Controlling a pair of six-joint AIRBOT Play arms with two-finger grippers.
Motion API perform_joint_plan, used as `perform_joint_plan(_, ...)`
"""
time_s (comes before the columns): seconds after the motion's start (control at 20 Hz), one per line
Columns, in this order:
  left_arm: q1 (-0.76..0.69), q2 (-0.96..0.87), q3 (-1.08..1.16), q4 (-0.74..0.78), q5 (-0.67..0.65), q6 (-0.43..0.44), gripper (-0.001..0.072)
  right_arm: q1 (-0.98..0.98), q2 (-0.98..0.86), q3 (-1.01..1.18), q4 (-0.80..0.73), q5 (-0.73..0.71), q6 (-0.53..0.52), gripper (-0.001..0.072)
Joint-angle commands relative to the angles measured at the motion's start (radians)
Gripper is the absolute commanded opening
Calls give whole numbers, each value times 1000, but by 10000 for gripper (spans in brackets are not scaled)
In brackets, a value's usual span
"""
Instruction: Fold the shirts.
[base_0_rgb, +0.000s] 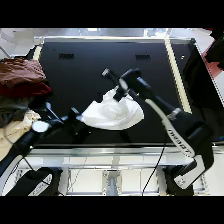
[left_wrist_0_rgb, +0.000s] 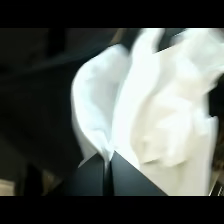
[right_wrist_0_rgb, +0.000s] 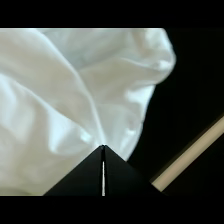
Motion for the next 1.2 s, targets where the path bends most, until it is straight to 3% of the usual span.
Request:
perform_joint_plan(0.0, 140, 151, 90, 11, 4, 146, 13, -34, 118, 69, 54, 49, 13, 18)
perform_joint_plan(0.1, 192, 179, 93, 18, -99, 146, 13, -34, 116, 69, 256, 43, 18, 40)
perform_joint_plan(0.15, 195, 169, 93, 39, -175, 146, 13, -32, 91, 69, 358, 32, 18, 124)
perform_joint_plan(0.2, 187, 155, 93, 77, -236, 146, 14, -27, 57, 70, 445, 17, 18, 282)
perform_joint_plan(0.25, 175, 142, 92, 110, -262, 146, 14, -17, 21, 70, 502, 6, 18, 347)
perform_joint_plan(0.4, 156, 105, 92, 129, -257, 146, 14, 42, -99, 70, 564, -43, 13, 359)
perform_joint_plan(0.5, 156, 82, 92, 129, -254, 146, 14, 92, -173, 70, 561, -90, 4, 552)
perform_joint_plan(0.8, 156, 14, 89, 129, -240, 146, 14, 157, -257, 70, 406, -101, -17, 559)
perform_joint_plan(1.1, 156, -39, 89, 129, -236, 146, 14, 157, -315, 77, 402, -198, -4, 555)
perform_joint_plan(1.15, 156, -40, 89, 129, -236, 146, 14, 157, -327, 87, 393, -221, 20, 528)
